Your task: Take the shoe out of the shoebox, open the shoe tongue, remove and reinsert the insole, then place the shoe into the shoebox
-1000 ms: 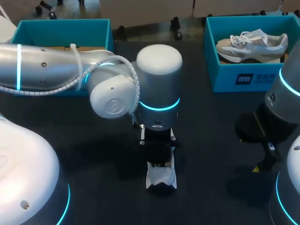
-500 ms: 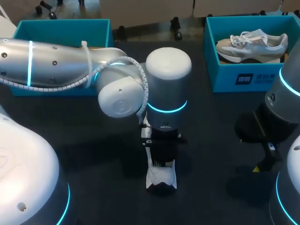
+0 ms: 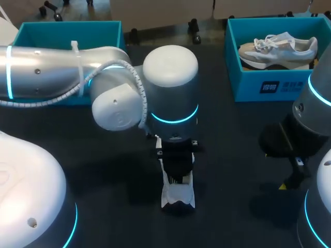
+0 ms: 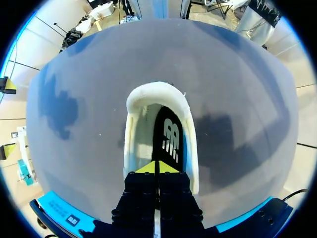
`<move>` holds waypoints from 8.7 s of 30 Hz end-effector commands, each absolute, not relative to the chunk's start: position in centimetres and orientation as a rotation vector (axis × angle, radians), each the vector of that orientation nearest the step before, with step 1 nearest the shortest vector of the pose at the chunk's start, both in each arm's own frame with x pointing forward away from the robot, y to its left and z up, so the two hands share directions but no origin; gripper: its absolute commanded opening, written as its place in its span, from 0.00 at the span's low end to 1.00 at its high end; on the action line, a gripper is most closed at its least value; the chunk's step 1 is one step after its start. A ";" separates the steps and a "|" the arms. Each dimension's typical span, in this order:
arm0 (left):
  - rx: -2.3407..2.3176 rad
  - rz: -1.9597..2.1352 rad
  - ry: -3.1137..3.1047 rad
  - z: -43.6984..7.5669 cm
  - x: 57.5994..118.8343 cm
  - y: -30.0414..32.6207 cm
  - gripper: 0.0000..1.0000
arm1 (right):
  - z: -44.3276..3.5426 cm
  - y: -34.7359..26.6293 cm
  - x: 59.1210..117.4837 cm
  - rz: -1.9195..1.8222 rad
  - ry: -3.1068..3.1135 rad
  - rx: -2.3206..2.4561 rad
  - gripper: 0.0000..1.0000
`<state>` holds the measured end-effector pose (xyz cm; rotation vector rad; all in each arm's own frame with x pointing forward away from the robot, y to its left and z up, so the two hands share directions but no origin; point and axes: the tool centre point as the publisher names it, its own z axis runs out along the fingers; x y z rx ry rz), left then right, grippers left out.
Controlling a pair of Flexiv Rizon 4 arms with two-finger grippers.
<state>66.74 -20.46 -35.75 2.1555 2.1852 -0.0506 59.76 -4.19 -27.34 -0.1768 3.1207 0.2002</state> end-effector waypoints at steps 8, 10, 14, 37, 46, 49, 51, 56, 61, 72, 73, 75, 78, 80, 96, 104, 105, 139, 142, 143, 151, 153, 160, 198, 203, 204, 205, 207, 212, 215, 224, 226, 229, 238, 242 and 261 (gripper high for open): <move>2.127 -0.012 2.179 -35.9 67.5 -20.1 0.00 | -27.4 -4.2 59.7 0.200 3.118 -0.178 1.00; 2.129 -0.010 2.179 -36.1 67.6 -20.2 0.05 | -27.4 -4.2 59.7 0.200 3.118 -0.178 1.00; 2.130 -0.007 2.185 -36.6 67.9 -20.4 0.22 | -27.4 -4.2 59.7 0.200 3.118 -0.178 1.00; 2.165 -0.023 2.217 -36.6 68.4 -19.3 1.00 | -27.4 -4.2 59.7 0.200 3.118 -0.178 1.00; 2.178 -0.047 2.215 -36.2 69.3 -20.0 1.00 | -27.4 -4.2 59.7 0.200 3.118 -0.178 1.00; 2.180 -0.046 2.203 -35.8 69.4 -20.2 1.00 | -27.4 -4.2 59.7 0.200 3.118 -0.178 1.00; 2.183 -0.043 2.192 -35.6 69.5 -20.3 1.00 | -27.4 -4.2 59.7 0.200 3.118 -0.178 1.00; 2.182 -0.035 2.184 -35.3 70.1 -20.4 1.00 | -27.4 -4.2 59.7 0.200 3.118 -0.178 1.00; 2.164 -0.035 2.184 -34.7 70.9 -20.1 1.00 | -27.4 -4.2 59.7 0.200 3.118 -0.178 1.00; 2.115 0.004 2.162 -32.0 72.5 -19.4 1.00 | -27.4 -4.2 59.7 0.200 3.118 -0.178 1.00; 2.114 0.008 2.160 -31.8 72.6 -19.3 1.00 | -27.4 -4.2 59.7 0.200 3.118 -0.178 1.00; 2.109 0.031 2.153 -31.3 72.9 -19.1 1.00 | -27.4 -4.2 59.7 0.200 3.118 -0.178 1.00; 2.091 0.032 2.158 -30.5 73.8 -18.9 1.00 | -27.4 -4.2 59.7 0.200 3.118 -0.178 1.00; 2.084 0.037 2.159 -29.8 74.3 -18.9 1.00 | -27.4 -4.2 59.7 0.200 3.118 -0.178 1.00; 2.113 -0.037 2.202 -25.2 78.8 -19.7 1.00 | -27.4 -4.2 59.7 0.200 3.118 -0.178 1.00; 2.103 -0.049 2.227 -25.8 78.8 -19.4 0.42 | -27.4 -4.2 59.7 0.200 3.118 -0.178 1.00; 2.101 -0.057 2.231 -26.0 78.8 -19.3 0.41 | -27.4 -4.2 59.7 0.200 3.118 -0.178 1.00; 2.181 -0.288 2.247 -32.2 71.5 -18.0 0.25 | -27.4 -4.2 59.7 0.200 3.118 -0.178 1.00; 2.163 -0.278 2.226 -31.2 71.7 -18.1 0.25 | -27.4 -4.2 59.7 0.200 3.118 -0.178 1.00; 2.153 -0.282 2.221 -30.8 71.9 -18.1 0.25 | -27.4 -4.2 59.7 0.200 3.118 -0.178 1.00; 2.130 -0.290 2.212 -31.0 72.0 -19.7 0.24 | -27.4 -4.2 59.7 0.200 3.118 -0.178 1.00; 2.131 -0.301 2.229 -31.8 71.7 -19.9 0.24 | -27.4 -4.2 59.7 0.200 3.118 -0.178 1.00; 2.179 -0.305 2.242 -33.2 69.7 -18.6 0.20 | -27.4 -4.2 59.7 0.200 3.118 -0.178 1.00; 1.796 -0.296 2.684 -25.9 65.8 -17.2 1.00 | -27.4 -4.2 59.7 0.200 3.118 -0.178 1.00; 1.281 -0.300 2.969 -25.9 63.7 -17.2 1.00 | -27.4 -4.2 59.7 0.200 3.118 -0.178 1.00; 1.168 -0.317 3.017 -25.9 63.4 -17.2 1.00 | -27.4 -4.2 59.7 0.200 3.118 -0.178 1.00; 1.033 -0.269 3.028 -25.9 63.2 -17.2 1.00 | -27.4 -4.2 59.7 0.200 3.118 -0.178 1.00; 0.842 -0.194 2.984 -25.8 62.7 -17.1 1.00 | -27.4 -4.2 59.7 0.200 3.118 -0.178 1.00; 0.842 -0.194 2.984 -25.8 62.7 -17.1 1.00 | -27.4 -4.2 59.7 0.200 3.118 -0.178 1.00; 0.842 -0.194 2.984 -25.8 62.7 -17.1 1.00 | -27.4 -4.2 59.7 0.200 3.118 -0.178 1.00; 0.458 -0.286 3.200 -27.3 61.1 -18.1 1.00 | -27.4 -4.2 59.7 0.200 3.118 -0.178 1.00; 0.377 -0.296 3.242 -27.5 60.9 -18.1 1.00 | -27.4 -4.2 59.7 0.200 3.118 -0.178 1.00; 0.276 -0.271 3.240 -28.2 60.6 -18.2 1.00 | -27.4 -4.2 59.7 0.200 3.118 -0.178 1.00; 0.172 -0.220 3.248 -30.8 59.8 -18.9 1.00 | -27.4 -4.2 59.7 0.200 3.118 -0.178 1.00; 0.170 -0.232 3.264 -31.6 59.3 -19.0 1.00 | -27.4 -4.2 59.7 0.200 3.118 -0.178 1.00; 0.061 -0.125 3.258 -36.8 57.3 -19.8 1.00 | -27.4 -4.2 59.7 0.200 3.118 -0.178 1.00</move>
